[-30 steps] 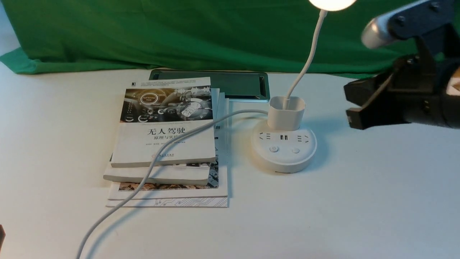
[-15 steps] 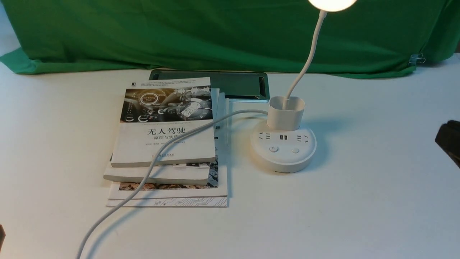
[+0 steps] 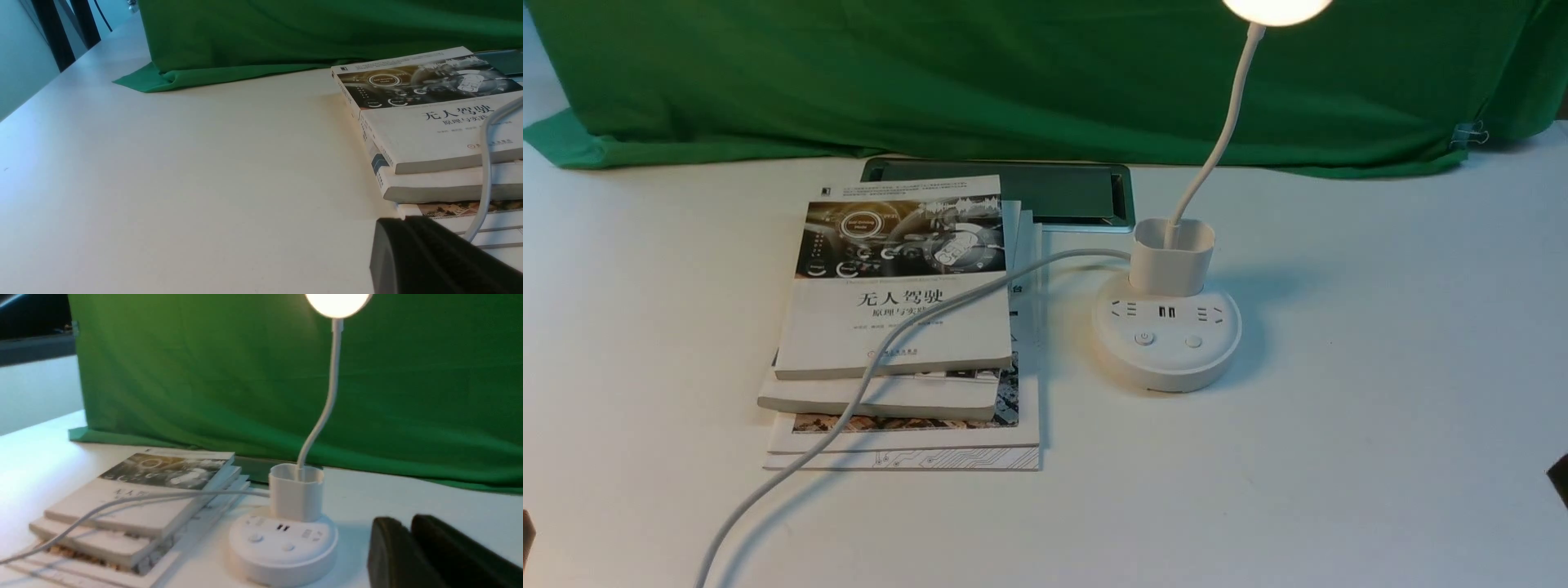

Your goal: Turn on the desk lamp on the white desktop with your hand.

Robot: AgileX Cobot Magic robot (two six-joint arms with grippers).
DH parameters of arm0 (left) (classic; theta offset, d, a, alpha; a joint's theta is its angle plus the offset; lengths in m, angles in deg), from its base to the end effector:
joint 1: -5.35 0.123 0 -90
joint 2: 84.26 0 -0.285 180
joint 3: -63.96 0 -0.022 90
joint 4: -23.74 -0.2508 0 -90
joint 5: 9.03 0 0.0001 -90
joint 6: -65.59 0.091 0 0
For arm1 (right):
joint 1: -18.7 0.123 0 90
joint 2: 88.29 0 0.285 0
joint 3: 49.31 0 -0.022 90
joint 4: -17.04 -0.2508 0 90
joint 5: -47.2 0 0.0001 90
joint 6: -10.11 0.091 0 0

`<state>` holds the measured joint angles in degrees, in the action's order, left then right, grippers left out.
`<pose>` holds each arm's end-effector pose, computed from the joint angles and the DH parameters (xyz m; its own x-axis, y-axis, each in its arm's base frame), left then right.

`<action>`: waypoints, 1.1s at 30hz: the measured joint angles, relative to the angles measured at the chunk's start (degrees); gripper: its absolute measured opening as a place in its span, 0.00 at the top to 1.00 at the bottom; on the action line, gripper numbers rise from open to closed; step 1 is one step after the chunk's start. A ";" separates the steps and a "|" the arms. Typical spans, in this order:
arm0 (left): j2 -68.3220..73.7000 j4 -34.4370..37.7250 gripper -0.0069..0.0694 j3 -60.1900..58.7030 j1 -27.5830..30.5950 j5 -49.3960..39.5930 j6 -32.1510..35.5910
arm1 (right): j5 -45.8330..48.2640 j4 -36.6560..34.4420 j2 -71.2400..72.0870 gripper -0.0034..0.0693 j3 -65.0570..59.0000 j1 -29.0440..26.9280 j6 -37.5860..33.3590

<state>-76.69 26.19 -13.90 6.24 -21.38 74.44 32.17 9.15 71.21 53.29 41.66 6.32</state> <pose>0.0559 0.0000 0.1901 -0.1350 0.1104 -0.9847 0.0088 0.9939 0.1102 0.0701 0.0262 0.2211 0.0880 0.1098 -0.9900 -0.3640 0.9287 0.0707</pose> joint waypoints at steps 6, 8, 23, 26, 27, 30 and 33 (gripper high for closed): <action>0.00 0.00 0.88 0.00 0.00 0.00 0.00 | 5.66 4.02 5.73 0.76 -0.36 -13.71 5.40; 0.00 0.00 0.88 0.00 0.00 0.00 0.00 | 8.57 7.15 7.06 0.75 -0.38 -18.63 8.80; 0.00 0.00 0.88 0.00 0.00 -0.05 0.00 | 26.96 10.21 12.48 0.72 -0.43 -23.59 13.07; 0.00 0.00 0.88 0.00 0.00 -0.05 0.00 | 27.19 10.21 12.48 0.70 -0.43 -23.59 12.20; 0.00 0.00 0.88 0.00 0.00 -0.05 0.00 | 27.24 10.21 12.48 0.69 -0.43 -23.58 11.65; 0.00 0.00 0.88 0.00 0.00 -0.05 0.00 | 27.31 10.21 12.48 0.69 -0.43 -23.58 11.42; 0.00 0.00 0.88 0.00 0.00 -0.05 0.00 | 27.31 10.16 12.48 0.68 -0.43 -23.58 11.36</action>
<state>-76.69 26.19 -13.90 6.24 -21.43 74.44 59.47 19.31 83.69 52.86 18.08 17.68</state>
